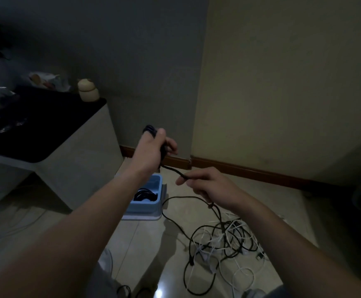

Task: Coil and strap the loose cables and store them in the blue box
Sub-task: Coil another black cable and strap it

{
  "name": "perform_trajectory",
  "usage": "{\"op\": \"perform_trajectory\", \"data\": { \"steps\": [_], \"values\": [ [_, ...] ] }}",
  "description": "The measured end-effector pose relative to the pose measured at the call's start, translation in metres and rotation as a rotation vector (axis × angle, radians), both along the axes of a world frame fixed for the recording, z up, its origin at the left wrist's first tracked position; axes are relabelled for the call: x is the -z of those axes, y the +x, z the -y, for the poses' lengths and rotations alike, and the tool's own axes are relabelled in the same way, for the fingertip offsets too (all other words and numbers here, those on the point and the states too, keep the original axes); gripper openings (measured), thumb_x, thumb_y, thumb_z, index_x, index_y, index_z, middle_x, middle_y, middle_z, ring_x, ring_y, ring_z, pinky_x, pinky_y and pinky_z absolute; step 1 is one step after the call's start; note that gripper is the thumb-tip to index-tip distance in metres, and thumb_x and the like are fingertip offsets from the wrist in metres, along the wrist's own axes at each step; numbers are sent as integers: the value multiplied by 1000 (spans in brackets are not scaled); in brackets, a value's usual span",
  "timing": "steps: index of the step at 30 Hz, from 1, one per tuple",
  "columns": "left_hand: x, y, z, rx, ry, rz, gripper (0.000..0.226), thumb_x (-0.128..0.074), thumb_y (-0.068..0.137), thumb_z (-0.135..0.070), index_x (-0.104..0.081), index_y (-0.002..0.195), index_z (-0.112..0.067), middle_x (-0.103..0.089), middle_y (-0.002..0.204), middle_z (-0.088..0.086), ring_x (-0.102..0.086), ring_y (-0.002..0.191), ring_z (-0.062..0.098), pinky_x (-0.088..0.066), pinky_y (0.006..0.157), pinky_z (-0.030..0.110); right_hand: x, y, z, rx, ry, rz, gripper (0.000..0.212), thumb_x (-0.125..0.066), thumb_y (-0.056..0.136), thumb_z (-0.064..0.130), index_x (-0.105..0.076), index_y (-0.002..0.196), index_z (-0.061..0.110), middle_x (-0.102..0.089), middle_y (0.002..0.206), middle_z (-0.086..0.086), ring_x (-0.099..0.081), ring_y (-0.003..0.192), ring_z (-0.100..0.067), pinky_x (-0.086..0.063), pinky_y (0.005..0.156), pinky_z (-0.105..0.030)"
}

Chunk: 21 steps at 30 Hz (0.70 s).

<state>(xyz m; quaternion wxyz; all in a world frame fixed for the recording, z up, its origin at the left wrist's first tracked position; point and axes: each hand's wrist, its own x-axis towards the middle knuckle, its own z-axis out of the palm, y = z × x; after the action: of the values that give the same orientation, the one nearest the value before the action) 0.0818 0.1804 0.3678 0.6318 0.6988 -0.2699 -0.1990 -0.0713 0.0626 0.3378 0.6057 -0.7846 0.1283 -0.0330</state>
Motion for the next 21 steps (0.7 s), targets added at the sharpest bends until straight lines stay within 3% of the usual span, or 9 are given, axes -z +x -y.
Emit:
{"op": "perform_trajectory", "data": {
  "steps": [3, 6, 8, 11, 13, 17, 21],
  "values": [
    [8, -10, 5, 96, 107, 118, 36, -36, 109, -25, -57, 82, -13, -68, 84, 19, -63, 81, 31, -50, 91, 51, -5, 3, 1, 44, 52, 64, 23, -57, 90, 21, -79, 95, 20, -40, 53, 13, -33, 50, -5, -27, 47, -18],
    [18, -22, 10, 182, 290, 227, 27, -42, 107, -28, -53, 89, -12, -65, 77, 7, -62, 74, 24, -53, 85, 52, -10, 0, 6, 76, -42, 110, 19, -61, 91, 23, -79, 92, 20, -44, 53, 13, -37, 50, -4, -30, 48, -16],
    [20, -27, 11, 248, 306, 138, 27, -43, 107, -28, -50, 88, -10, -61, 70, 6, -60, 64, 22, -55, 73, 49, -12, -2, 11, 101, -152, 141, 14, -65, 93, 21, -79, 89, 20, -51, 54, 13, -43, 53, -3, -34, 52, -17],
    [15, -28, 9, 381, 310, 6, 38, -37, 108, -36, -49, 83, -10, -54, 61, 5, -50, 54, 20, -47, 59, 39, -13, -4, 18, 187, -207, 179, 7, -76, 88, 20, -76, 80, 20, -58, 56, 14, -50, 56, -2, -39, 56, -20],
    [11, -29, 6, 503, 335, -63, 49, -28, 108, -46, -50, 82, -11, -50, 57, 4, -44, 49, 18, -42, 53, 32, -14, -5, 22, 272, -247, 208, 14, -84, 79, 24, -72, 72, 21, -58, 55, 15, -49, 53, 0, -38, 54, -16],
    [2, -35, 5, 682, 287, -235, 49, -25, 105, -47, -47, 83, -10, -36, 50, 2, -33, 39, 13, -30, 42, 24, -16, -6, 30, 422, -346, 222, 37, -85, 55, 55, -63, 68, 29, -56, 54, 14, -47, 51, -1, -38, 50, -21],
    [-7, -36, 6, 782, 251, -321, 40, -32, 102, -42, -45, 79, -12, -24, 54, 3, -20, 40, 11, -21, 36, 21, -14, -5, 35, 545, -493, 176, 50, -77, 47, 72, -55, 66, 31, -50, 49, 14, -40, 47, -4, -34, 49, -29]
  ]
}}
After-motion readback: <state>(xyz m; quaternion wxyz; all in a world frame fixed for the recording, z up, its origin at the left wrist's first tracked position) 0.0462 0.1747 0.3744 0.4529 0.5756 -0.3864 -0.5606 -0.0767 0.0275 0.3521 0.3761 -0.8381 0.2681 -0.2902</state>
